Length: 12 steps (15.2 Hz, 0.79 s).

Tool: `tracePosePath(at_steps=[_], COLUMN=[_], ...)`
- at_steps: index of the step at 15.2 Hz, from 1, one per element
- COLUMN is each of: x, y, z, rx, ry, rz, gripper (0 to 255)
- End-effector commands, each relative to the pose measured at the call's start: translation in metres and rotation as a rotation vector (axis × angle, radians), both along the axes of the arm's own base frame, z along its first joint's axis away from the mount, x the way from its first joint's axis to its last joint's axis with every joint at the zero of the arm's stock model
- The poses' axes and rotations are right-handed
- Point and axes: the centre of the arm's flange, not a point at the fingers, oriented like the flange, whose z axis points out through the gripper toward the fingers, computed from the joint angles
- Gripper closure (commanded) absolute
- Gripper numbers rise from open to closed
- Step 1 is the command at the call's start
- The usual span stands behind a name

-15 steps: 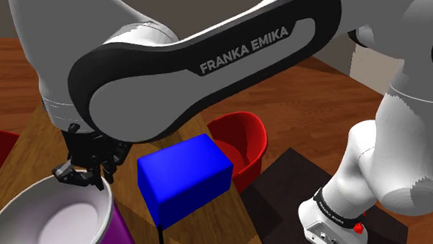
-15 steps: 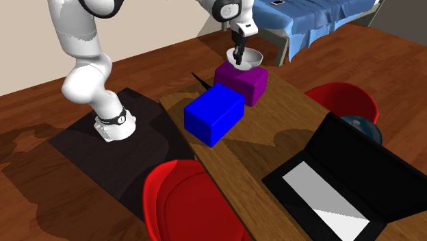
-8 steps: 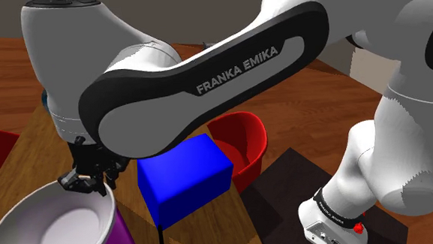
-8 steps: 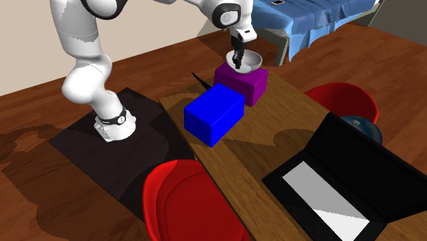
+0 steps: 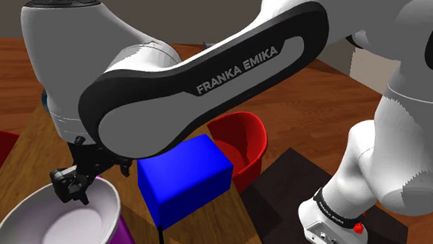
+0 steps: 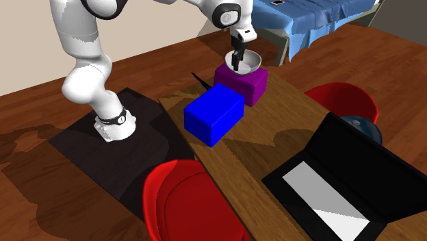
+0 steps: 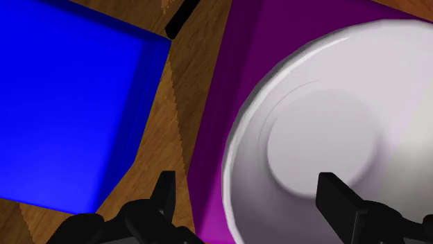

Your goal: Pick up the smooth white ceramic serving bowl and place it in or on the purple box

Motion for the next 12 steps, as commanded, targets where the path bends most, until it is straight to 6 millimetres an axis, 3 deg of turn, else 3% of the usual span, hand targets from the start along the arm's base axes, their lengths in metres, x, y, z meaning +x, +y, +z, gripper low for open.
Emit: tracePosePath(at_steps=[1, 2, 6, 12], x=[0.000, 0.000, -0.001, -0.001], y=[0.000, 0.000, -0.004, -0.004], z=[0.000, 0.000, 0.050, 0.050], rx=[0.000, 0.000, 0.000, 0.000], ry=[0.000, 0.000, 0.000, 0.000], rz=[0.000, 0.000, 0.000, 0.000], gripper=[0, 0, 0, 0])
